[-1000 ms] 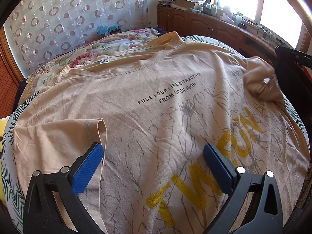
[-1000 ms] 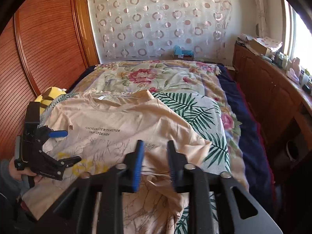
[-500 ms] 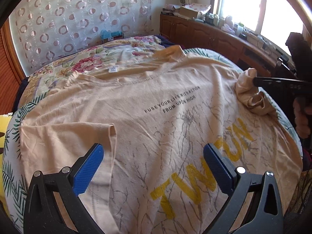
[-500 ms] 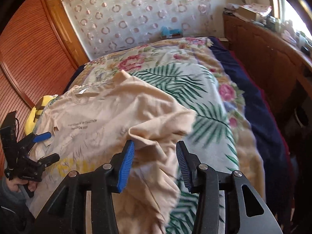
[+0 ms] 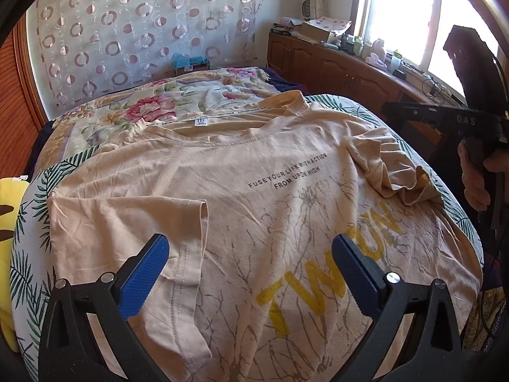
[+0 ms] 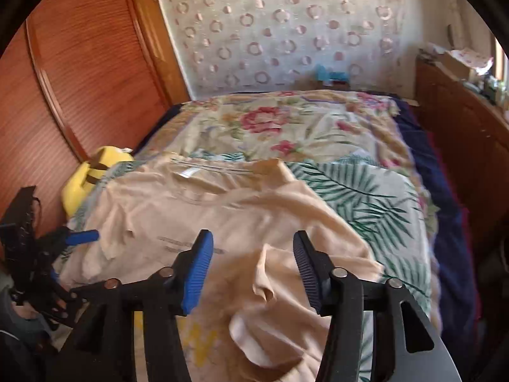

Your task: Fold small clothes

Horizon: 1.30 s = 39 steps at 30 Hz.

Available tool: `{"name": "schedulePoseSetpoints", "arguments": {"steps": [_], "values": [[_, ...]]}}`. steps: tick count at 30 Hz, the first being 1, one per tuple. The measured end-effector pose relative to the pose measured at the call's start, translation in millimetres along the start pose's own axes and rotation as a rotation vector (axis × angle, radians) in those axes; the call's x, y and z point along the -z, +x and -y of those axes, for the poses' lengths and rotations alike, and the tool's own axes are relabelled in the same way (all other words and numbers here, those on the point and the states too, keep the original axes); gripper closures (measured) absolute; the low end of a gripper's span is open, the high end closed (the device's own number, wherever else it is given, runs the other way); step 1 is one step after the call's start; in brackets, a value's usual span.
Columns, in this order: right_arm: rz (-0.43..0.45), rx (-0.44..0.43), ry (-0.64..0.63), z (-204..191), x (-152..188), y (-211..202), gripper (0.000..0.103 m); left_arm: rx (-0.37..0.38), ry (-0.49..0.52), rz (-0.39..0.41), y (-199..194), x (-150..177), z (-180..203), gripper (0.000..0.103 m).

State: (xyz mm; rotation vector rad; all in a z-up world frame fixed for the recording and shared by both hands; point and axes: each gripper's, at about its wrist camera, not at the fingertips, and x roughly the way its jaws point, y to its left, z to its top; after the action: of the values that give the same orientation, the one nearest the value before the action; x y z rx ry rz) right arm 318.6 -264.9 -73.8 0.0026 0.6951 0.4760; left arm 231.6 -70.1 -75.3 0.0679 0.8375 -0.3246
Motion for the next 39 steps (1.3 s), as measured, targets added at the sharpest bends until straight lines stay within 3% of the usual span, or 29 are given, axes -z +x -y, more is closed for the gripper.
{"name": "schedulePoseSetpoints", "arguments": {"steps": [3,10,11,14,19,26,29,34,36,38,39], "values": [[-0.008,0.015,0.018,8.6,14.9,-8.1,0.048,0.013,0.009,0.005,0.0,-1.2,5.3,0.0],[-0.12,0.078,0.058,17.6,49.4,-10.3,0.049,0.031,0.013,0.017,1.3,-3.1,15.7,0.0],[-0.128,0.08,0.055,15.0,50.7,-8.3,0.055,0.032,0.013,0.017,1.1,-3.0,16.8,0.0],[-0.15,0.105,0.04,3.5,54.0,-5.0,0.095,0.036,0.016,0.021,-1.0,-1.6,19.5,0.0],[-0.113,0.056,0.015,-15.4,68.6,-31.0,0.098,0.039,0.014,0.032,-6.2,-0.2,20.2,0.0],[-0.13,0.05,0.013,-27.4,91.7,-57.1,0.098,0.038,0.015,0.049,-12.6,-0.5,20.9,0.0],[-0.153,0.058,0.012,-30.0,99.4,-59.6,0.098,0.04,0.015,0.05,-12.3,-1.4,22.0,0.0],[-0.137,0.072,0.038,-25.5,100.2,-64.6,0.083,0.066,0.029,0.045,-8.1,-8.1,28.9,0.0],[-0.108,0.076,0.041,-24.2,96.8,-71.7,0.061,0.079,0.047,0.044,-4.7,-15.4,35.0,0.0],[-0.077,0.106,0.042,-21.9,95.3,-75.7,0.048,0.101,0.066,0.043,-0.6,-22.5,41.9,0.003],[-0.058,0.125,0.042,-19.3,95.5,-77.4,0.048,0.113,0.075,0.04,2.5,-27.2,46.7,0.004]]}}
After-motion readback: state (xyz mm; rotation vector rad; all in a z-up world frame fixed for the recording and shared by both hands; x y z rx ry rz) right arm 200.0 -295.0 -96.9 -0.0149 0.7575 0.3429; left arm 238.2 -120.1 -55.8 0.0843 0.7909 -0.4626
